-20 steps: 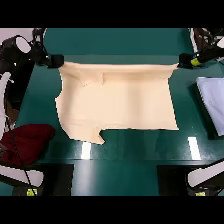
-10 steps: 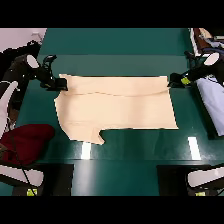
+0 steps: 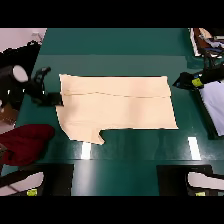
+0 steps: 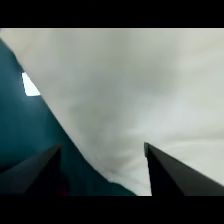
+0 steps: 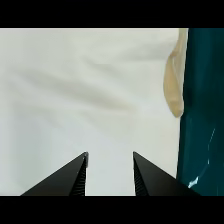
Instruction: Fold the shirts.
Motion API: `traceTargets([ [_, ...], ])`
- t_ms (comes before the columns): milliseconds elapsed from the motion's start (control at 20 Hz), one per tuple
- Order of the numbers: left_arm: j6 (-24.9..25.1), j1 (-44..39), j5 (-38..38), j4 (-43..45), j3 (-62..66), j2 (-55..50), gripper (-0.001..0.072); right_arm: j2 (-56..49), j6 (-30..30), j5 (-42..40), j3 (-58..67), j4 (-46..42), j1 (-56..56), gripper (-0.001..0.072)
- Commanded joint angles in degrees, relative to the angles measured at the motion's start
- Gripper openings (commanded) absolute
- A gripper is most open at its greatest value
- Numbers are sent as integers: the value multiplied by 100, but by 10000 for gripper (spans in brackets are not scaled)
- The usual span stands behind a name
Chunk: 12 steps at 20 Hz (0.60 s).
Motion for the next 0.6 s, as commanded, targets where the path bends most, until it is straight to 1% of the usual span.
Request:
traceTargets([
  [0, -188, 0, -31, -339, -1622, 1176, 606, 708, -70, -208, -732, 37, -85, 337],
  [200, -240, 0, 260, -999, -2924, 1965, 605, 1163, -70, -433, -1222, 37, -83, 337],
  [400, -227, 0, 815, -1646, -3342, 1980, 606, 1255, -70, -402, -1228, 46, -83, 337],
  [550, -229, 0, 1226, -1766, -3421, 1965, 606, 1255, -68, -363, -1228, 48, -76, 336],
])
